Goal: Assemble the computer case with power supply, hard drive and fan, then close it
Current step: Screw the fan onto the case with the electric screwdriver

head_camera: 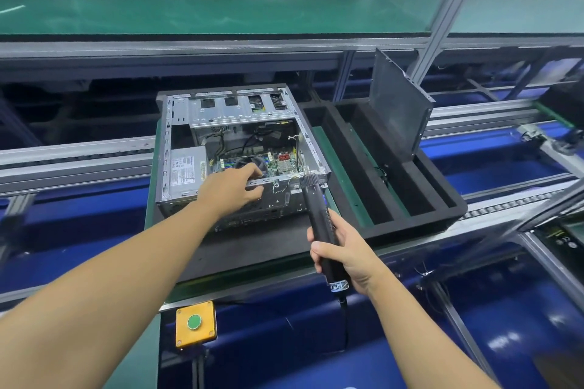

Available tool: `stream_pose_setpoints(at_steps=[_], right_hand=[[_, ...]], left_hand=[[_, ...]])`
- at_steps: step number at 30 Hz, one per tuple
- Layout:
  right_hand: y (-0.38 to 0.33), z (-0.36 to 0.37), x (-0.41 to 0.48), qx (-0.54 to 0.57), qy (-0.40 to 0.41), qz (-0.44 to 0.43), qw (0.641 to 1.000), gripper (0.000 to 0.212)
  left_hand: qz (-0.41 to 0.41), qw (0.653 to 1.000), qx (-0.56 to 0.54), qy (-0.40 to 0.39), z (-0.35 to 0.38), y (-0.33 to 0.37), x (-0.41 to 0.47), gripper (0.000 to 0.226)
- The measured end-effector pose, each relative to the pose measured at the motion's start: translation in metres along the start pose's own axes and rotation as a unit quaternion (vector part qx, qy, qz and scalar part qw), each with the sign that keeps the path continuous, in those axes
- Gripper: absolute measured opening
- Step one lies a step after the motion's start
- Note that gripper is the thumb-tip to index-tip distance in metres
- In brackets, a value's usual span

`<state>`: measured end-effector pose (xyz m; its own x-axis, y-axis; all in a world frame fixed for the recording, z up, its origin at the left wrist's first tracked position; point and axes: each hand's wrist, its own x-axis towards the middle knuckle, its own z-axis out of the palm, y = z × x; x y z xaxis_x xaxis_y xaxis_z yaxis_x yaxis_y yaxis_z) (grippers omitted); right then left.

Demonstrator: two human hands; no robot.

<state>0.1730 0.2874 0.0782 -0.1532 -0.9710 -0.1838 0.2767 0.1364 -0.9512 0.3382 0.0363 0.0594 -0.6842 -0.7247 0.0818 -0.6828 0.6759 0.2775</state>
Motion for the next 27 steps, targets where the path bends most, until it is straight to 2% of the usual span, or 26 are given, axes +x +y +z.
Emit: stream_pose_setpoints(at_steps=[10,16,20,27], right_hand=[[0.002,-0.009,-0.007,0.008,0.011,-0.008,1.000,0.040],[0.006,-0.008,-0.011,0.017,0.013,-0.017,1.000,0.036],[0.008,-0.007,-0.012,0.017,0.006,-0.014,1.000,0.038],[0.004,-0.006,-0.009,0.011,0.005,-0.017,1.000,0.040]], left_hand=[[0.037,0.999,-0.014,-0.023,-0.003,-0.010,0.005,0.027],[-0.002,0.995,-0.092,-0.034,-0.007,-0.006,0.007,0.023],[-0.024,0.997,-0.077,-0.006,-0.005,0.000,0.005,0.026],[-0.020,0.996,-0.089,-0.008,-0.005,-0.003,0.005,0.025]])
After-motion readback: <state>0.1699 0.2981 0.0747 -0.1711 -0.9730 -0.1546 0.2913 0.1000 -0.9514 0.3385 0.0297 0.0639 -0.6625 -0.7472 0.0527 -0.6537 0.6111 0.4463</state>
